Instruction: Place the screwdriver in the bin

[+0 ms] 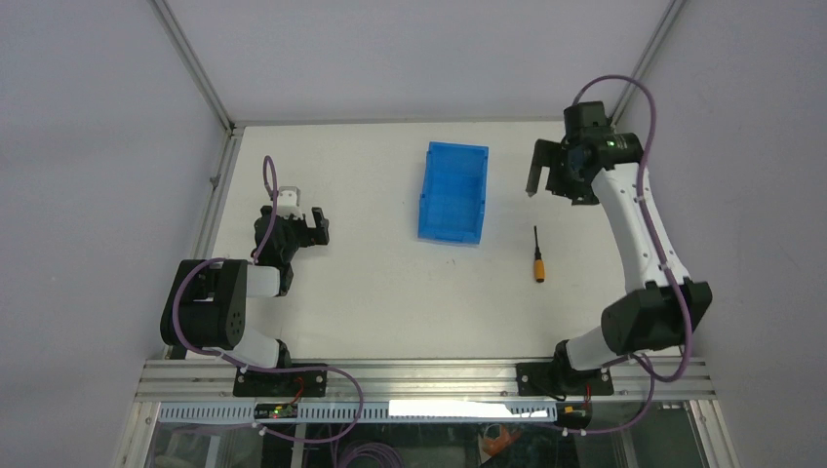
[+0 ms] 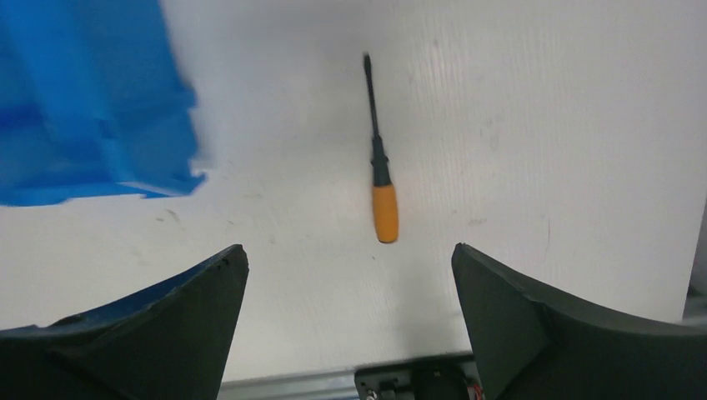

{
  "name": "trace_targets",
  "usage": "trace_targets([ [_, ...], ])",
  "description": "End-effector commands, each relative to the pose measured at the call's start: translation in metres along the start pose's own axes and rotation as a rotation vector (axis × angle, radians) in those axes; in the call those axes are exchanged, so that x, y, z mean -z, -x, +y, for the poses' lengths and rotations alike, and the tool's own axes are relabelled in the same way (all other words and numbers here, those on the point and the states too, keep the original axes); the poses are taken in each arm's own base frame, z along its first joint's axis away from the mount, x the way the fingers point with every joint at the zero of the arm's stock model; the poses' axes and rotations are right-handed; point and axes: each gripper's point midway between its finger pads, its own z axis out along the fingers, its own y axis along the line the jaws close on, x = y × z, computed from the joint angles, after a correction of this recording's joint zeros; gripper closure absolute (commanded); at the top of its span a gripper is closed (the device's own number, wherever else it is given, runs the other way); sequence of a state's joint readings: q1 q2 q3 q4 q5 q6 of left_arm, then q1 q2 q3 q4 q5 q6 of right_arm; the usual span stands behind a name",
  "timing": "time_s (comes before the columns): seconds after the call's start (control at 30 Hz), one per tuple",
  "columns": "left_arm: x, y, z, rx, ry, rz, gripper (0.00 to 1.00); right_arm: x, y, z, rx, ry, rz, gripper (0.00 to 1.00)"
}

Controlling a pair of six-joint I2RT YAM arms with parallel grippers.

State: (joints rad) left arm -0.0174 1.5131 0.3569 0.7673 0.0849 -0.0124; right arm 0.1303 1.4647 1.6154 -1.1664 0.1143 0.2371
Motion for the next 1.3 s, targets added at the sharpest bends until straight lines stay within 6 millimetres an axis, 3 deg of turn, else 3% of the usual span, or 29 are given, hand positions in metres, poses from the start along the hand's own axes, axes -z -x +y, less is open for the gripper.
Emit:
trace_targets([
  [0.0,-0.004,0.025,0.0,0.008,-0.011,-0.079,0.01,-0.048,-0.069,-0.024,0.023,-0.072,0.282,0.05],
  [0.2,-0.004,0.025,-0.001,0.008,-0.012,-0.08,0.01,-0.128,-0.125,-0.031,-0.011,-0.122,0.399,0.09],
  [0.3,-0.004,0.025,-0.001,0.008,-0.012,-0.08,0.01,-0.158,-0.145,-0.036,0.011,-0.148,0.467,0.16],
  [0.43,-0.004,0.024,0.0,0.008,-0.011,-0.079,0.01,-0.176,-0.151,-0.041,0.03,-0.183,0.504,0.26],
  [0.5,-0.004,0.024,-0.001,0.008,-0.012,-0.079,0.01,-0.181,-0.15,-0.04,0.037,-0.176,0.5,0.36],
  [0.53,-0.004,0.025,-0.001,0.008,-0.013,-0.079,0.01,-0.182,-0.15,-0.04,0.041,-0.174,0.5,0.47],
  [0.63,-0.004,0.024,-0.001,0.007,-0.012,-0.079,0.01,-0.176,-0.146,-0.041,0.063,-0.177,0.503,0.99],
  [0.77,-0.004,0.024,-0.001,0.008,-0.012,-0.079,0.01,-0.145,-0.113,-0.029,0.088,-0.132,0.473,1.0],
  [0.97,-0.004,0.024,-0.001,0.008,-0.012,-0.079,0.01,-0.075,-0.05,-0.022,0.112,-0.103,0.465,1.0],
  [1.1,-0.004,0.025,-0.001,0.008,-0.012,-0.08,0.01,-0.041,-0.027,-0.02,0.12,-0.085,0.54,1.0],
  [1.27,-0.004,0.024,-0.001,0.008,-0.012,-0.079,0.01,-0.031,0.008,-0.004,0.04,-0.029,0.433,1.0],
])
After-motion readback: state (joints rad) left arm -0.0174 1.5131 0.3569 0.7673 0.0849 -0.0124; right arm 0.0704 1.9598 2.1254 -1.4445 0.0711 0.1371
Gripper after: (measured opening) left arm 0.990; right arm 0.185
